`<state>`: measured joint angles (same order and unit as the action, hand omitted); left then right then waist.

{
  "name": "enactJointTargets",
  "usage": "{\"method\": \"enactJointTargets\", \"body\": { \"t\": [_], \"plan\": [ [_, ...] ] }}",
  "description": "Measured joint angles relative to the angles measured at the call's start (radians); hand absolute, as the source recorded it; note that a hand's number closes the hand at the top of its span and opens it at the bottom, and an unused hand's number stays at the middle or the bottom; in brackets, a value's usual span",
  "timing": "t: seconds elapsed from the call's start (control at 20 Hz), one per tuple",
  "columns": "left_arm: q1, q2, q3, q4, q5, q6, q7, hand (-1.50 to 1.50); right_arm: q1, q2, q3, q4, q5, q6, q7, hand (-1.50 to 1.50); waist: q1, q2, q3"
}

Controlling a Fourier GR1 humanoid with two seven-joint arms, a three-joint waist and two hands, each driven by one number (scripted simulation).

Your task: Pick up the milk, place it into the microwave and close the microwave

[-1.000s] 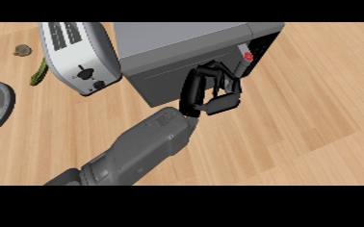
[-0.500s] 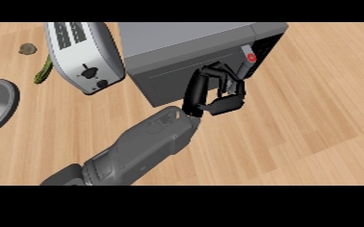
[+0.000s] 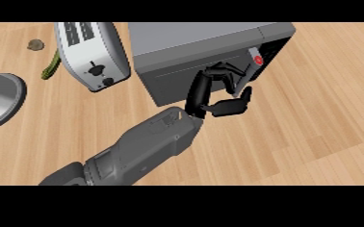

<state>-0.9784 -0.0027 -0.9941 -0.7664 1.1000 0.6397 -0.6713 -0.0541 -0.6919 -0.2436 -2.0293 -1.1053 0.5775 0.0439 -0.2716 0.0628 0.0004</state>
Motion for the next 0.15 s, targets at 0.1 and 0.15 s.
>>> {"method": "enactJointTargets", "body": {
  "t": [0.1, 0.15],
  "plan": [
    [0.000, 0.001, -0.006, 0.001, 0.013, -0.009, 0.002, -1.50, 0.010, -0.006, -0.007, -0.009, -0.007, -0.003, 0.006, -1.50, 0.005, -0.002, -0.001],
    [0.000, 0.001, -0.008, 0.002, 0.016, -0.014, -0.002, -1.50, 0.015, -0.008, -0.009, -0.013, -0.010, -0.004, 0.008, -1.50, 0.007, -0.002, -0.001]
  ]
}}
